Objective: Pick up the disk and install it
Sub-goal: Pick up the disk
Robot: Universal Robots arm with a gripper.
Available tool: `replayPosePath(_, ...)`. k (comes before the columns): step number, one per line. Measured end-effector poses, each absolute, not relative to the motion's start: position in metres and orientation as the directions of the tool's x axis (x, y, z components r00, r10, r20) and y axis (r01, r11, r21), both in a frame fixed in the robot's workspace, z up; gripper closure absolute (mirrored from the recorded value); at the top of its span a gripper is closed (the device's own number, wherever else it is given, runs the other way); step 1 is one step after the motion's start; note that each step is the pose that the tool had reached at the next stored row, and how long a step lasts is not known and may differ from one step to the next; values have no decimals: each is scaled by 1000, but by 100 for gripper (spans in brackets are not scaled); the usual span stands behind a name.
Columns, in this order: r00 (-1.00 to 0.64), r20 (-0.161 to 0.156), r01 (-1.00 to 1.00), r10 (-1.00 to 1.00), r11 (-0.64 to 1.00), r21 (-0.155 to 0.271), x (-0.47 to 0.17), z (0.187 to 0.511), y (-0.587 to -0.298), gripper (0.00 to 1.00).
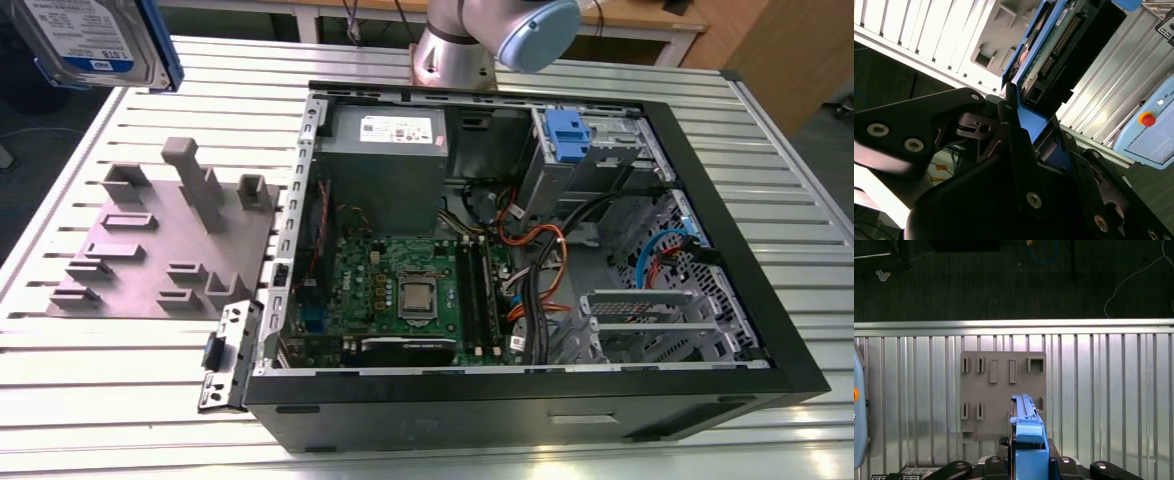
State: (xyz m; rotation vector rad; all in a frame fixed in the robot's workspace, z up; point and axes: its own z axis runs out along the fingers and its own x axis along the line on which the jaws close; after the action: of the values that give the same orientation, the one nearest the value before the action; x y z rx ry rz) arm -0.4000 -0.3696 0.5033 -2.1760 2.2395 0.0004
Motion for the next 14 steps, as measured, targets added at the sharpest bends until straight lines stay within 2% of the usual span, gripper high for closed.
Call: replayPosePath(14, -29, -14, -999, -999, 29, -13, -395, 503, -370, 64)
